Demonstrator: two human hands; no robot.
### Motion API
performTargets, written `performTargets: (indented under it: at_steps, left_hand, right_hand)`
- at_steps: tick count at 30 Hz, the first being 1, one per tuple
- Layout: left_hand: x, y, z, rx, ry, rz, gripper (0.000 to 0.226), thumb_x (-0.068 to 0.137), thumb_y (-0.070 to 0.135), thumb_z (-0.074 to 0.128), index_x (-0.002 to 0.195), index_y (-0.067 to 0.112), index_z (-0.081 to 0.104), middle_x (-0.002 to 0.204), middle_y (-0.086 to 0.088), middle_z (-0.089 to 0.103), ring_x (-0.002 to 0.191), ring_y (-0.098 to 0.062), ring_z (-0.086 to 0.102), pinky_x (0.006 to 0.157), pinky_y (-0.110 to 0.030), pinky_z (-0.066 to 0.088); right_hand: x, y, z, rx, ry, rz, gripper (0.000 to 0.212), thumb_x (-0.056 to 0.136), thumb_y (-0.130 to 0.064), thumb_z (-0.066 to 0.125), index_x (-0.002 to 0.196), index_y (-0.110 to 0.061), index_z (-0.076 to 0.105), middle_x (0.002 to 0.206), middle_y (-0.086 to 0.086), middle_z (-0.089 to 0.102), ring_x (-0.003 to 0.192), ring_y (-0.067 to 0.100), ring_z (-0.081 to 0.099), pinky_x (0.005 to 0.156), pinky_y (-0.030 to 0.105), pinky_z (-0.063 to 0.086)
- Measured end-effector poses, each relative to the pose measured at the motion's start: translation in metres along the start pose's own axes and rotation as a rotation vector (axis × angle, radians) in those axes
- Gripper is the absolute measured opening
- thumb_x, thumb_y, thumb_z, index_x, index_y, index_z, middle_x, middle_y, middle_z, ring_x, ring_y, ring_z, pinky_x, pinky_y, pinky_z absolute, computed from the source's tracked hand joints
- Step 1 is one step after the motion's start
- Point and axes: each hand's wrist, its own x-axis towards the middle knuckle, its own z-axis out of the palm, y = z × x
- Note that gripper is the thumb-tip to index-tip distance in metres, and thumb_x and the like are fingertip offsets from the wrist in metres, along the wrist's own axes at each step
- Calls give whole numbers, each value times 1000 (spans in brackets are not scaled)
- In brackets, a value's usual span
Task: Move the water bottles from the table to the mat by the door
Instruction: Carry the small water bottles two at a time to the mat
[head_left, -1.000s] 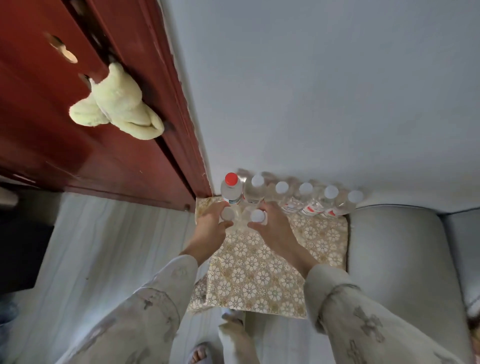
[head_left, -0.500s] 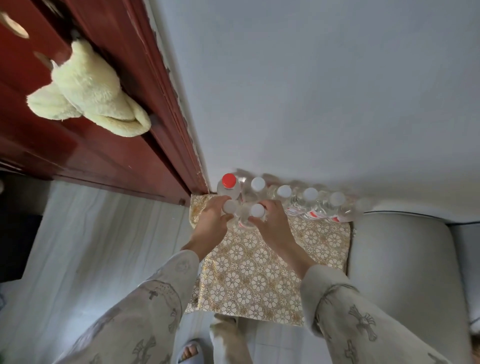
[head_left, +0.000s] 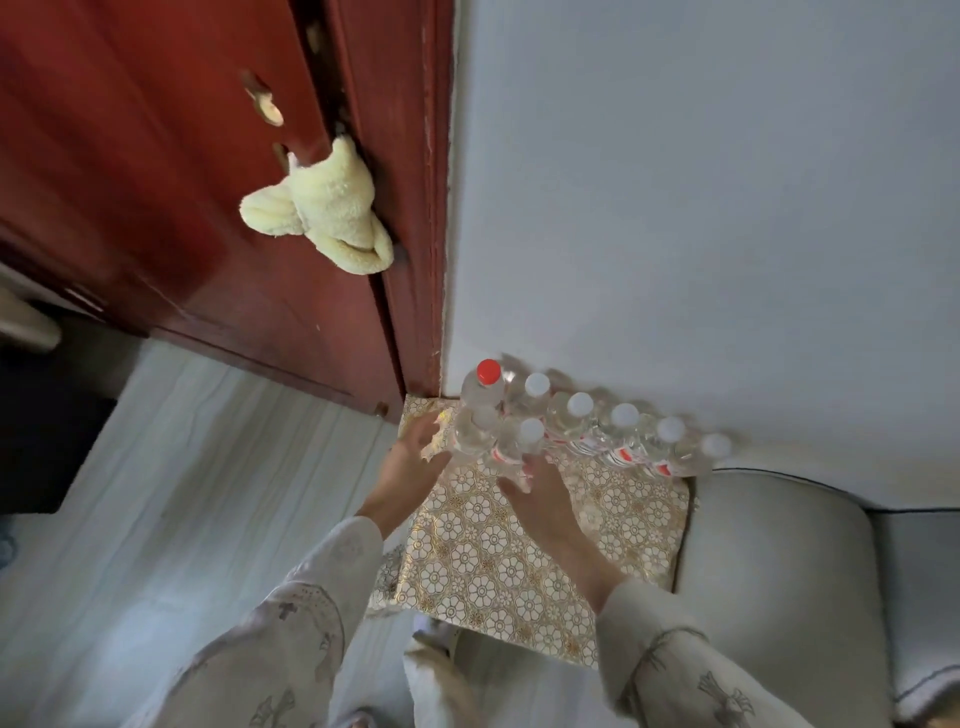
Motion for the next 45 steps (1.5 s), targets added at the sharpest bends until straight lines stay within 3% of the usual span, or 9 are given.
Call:
performTargets:
  at_steps: [3, 6, 12, 19, 23, 28, 31, 39, 45]
  left_hand:
    - [-47, -19, -31, -44, 93, -46, 41, 88, 13, 54, 128, 11, 44, 124, -9, 59, 108, -14, 54, 94, -23, 39]
    - [-99, -45, -63, -152, 248, -134, 32, 89, 10, 53, 121, 5, 51, 116, -16, 63, 105, -28, 60, 91, -36, 47]
    - [-239, -119, -118, -385, 594, -239, 24, 89, 10, 52, 111, 3, 59, 114, -17, 65, 104, -31, 62, 85, -37, 48]
    - [-470, -219, -129, -683, 1065, -371, 21, 90, 16, 53, 108, 8, 61, 107, -13, 67, 93, -23, 61, 84, -37, 49]
    - [-605, -265, -118, -796, 1352, -406, 16, 89, 15, 54, 102, 12, 62, 105, -13, 68, 98, -25, 62, 87, -39, 48]
    - [-754, -305, -87, -895, 1739, -487, 13, 89, 14, 53, 99, 16, 61, 104, -12, 67, 95, -23, 61, 89, -40, 48]
    - [-827, -325, -59, -961, 1936, -530, 12, 89, 17, 52, 97, 21, 60, 101, -6, 67, 95, -19, 62, 89, -35, 47]
    - [-975, -386, -13, -1092, 2260, -690, 16, 92, 18, 47, 101, 20, 59, 93, 5, 66, 90, -13, 62, 86, -33, 49]
    - [-1094, -448, -30, -1044, 2427, -790, 20, 92, 16, 46, 107, 13, 59, 95, 0, 65, 89, -15, 61, 86, -32, 48]
  right_hand:
    - [-32, -25, 17, -47, -123, -69, 40, 91, -25, 51, 125, -7, 45, 120, 7, 56, 94, 10, 55, 79, 14, 45]
    - [-67, -54, 44, -107, -251, -162, 32, 91, -26, 50, 118, -8, 52, 110, 3, 60, 75, 3, 55, 57, 7, 44]
    - [-153, -114, 138, -192, -500, -322, 18, 90, -24, 51, 102, -13, 60, 100, 7, 67, 94, 18, 62, 86, 30, 50]
    - [-332, -141, 288, -294, -870, -579, 9, 89, -10, 51, 92, -10, 59, 86, 15, 66, 67, 13, 59, 65, 20, 43]
    - [-459, -125, 364, -397, -1150, -704, 11, 89, -10, 52, 85, -18, 58, 84, 16, 67, 69, 14, 60, 68, 22, 44]
    - [-613, -89, 438, -534, -1478, -852, 17, 89, -6, 50, 101, 2, 59, 92, 20, 66, 67, 10, 59, 57, 7, 44]
    - [-698, -66, 469, -626, -1669, -925, 18, 90, -9, 50, 103, 0, 59, 90, 13, 65, 70, 15, 60, 59, 8, 45]
    - [-879, -4, 553, -788, -2003, -1016, 19, 90, -17, 51, 102, -4, 61, 82, 5, 66, 73, 18, 63, 71, 31, 49]
    - [-1021, 18, 635, -792, -2190, -1042, 15, 91, -17, 50, 99, -10, 61, 86, 8, 66, 76, 20, 63, 73, 32, 48]
